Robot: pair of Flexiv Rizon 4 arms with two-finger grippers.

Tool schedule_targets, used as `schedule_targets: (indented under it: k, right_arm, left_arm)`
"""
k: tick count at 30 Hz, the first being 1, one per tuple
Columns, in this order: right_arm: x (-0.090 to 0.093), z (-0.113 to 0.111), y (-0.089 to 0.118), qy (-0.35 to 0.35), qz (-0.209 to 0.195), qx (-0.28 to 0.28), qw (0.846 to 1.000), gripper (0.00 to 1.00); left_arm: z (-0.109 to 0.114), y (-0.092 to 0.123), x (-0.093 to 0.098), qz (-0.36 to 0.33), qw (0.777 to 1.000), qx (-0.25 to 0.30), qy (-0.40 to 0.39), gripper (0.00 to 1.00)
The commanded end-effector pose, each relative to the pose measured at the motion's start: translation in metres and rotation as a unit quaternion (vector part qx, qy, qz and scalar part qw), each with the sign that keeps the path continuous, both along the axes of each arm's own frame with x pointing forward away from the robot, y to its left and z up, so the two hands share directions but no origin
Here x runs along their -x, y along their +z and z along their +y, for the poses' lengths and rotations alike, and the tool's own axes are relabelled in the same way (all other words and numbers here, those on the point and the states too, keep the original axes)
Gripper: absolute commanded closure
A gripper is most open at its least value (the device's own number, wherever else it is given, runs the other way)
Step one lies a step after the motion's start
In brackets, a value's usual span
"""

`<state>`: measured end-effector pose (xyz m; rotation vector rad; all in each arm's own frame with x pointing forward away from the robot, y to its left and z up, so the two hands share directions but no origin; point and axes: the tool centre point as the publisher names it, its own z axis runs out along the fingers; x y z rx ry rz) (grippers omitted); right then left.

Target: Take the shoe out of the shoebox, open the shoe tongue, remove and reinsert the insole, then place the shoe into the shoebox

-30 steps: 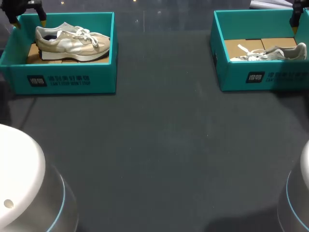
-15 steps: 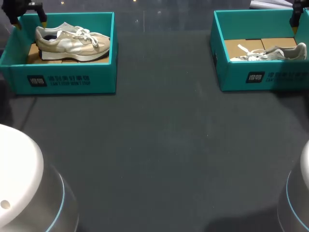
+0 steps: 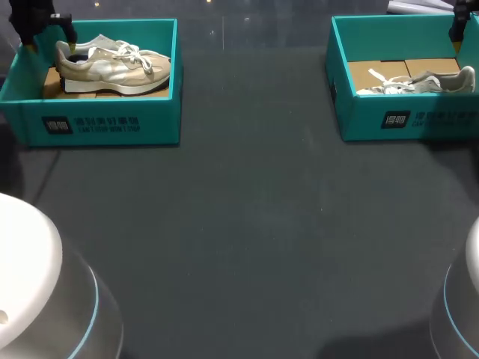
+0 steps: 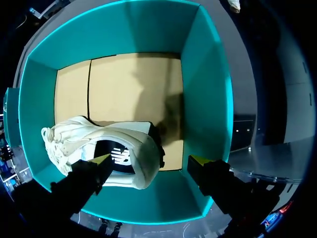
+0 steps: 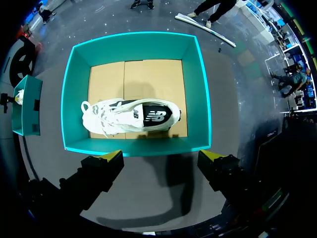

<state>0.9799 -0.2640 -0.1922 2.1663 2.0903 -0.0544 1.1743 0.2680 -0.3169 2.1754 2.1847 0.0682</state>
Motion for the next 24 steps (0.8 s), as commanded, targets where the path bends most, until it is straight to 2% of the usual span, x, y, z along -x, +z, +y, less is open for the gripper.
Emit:
schedule_targets:
  k: [1,6,24]
  right_arm:
    - [0.0,0.0,0.0,0.0,0.0,0.0,1.0,0.0]
    - [0.0,0.0,0.0,0.0,0.0,0.0,1.0,0.0]
    - [0.0,0.0,0.0,0.0,0.0,0.0,1.0,0.0]
  left_arm:
    - [0.0,-0.006,0.004,-0.003,1.0,0.001,0.001,0.0]
    - [0.002,-0.011,0.005,0.0,1.0,0.0,0.0,0.0]
    - [0.001,-0.018,-0.021,0.013,1.0,-0.003,0.014,0.0]
